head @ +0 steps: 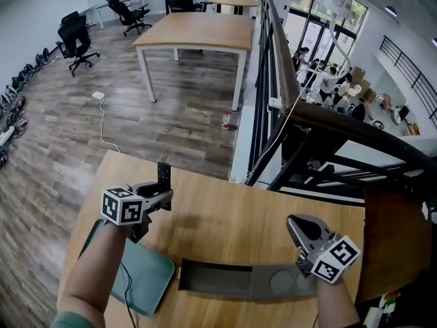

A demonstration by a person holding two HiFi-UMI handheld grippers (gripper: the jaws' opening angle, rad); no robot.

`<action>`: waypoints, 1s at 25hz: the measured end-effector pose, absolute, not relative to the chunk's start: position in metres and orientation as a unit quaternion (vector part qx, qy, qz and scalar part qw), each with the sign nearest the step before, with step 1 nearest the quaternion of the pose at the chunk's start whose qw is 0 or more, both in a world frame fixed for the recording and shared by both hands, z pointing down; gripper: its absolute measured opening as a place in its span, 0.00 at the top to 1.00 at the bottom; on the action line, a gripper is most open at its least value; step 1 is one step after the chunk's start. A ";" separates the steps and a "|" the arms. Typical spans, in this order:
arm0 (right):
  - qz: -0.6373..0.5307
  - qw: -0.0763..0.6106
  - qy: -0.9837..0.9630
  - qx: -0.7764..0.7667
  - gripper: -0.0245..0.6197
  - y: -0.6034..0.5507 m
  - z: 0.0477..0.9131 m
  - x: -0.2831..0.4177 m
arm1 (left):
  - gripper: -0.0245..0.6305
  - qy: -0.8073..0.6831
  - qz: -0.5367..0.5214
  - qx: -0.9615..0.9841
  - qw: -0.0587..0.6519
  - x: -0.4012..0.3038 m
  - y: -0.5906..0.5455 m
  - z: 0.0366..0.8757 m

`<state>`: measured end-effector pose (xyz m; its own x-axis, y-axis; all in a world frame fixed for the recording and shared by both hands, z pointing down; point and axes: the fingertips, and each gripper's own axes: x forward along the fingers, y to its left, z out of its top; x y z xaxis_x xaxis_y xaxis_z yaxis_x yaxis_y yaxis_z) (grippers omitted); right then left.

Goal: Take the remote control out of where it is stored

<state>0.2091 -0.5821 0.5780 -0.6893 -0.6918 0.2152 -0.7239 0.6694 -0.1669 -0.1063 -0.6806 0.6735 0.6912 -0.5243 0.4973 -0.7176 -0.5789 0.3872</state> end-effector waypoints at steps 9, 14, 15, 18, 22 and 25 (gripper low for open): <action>0.130 0.078 -0.906 0.396 0.96 -0.600 0.603 0.215 | 0.69 -0.375 0.223 0.834 0.338 -0.136 -0.703 0.726; 0.135 0.086 -0.910 0.383 0.96 -0.616 0.626 0.202 | 0.69 -0.389 0.249 0.806 0.370 -0.166 -0.718 0.754; 0.137 0.088 -0.910 0.381 0.96 -0.617 0.629 0.201 | 0.69 -0.391 0.251 0.799 0.382 -0.170 -0.719 0.760; 0.142 0.088 -0.911 0.376 0.96 -0.620 0.637 0.200 | 0.69 -0.391 0.259 0.776 0.423 -0.177 -0.722 0.775; 0.144 0.086 -0.913 0.371 0.96 -0.624 0.647 0.200 | 0.69 -0.379 0.311 0.740 0.461 -0.186 -0.719 0.797; 0.150 0.082 -0.913 0.371 0.96 -0.622 0.652 0.202 | 0.69 -0.381 0.336 0.735 0.450 -0.185 -0.718 0.802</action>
<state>0.2025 -0.6220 0.6519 -0.7116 -0.6521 0.2617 -0.7015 0.6803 -0.2124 -0.1851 -0.7178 0.8024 0.4838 -0.2575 0.8365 -0.8620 -0.3053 0.4046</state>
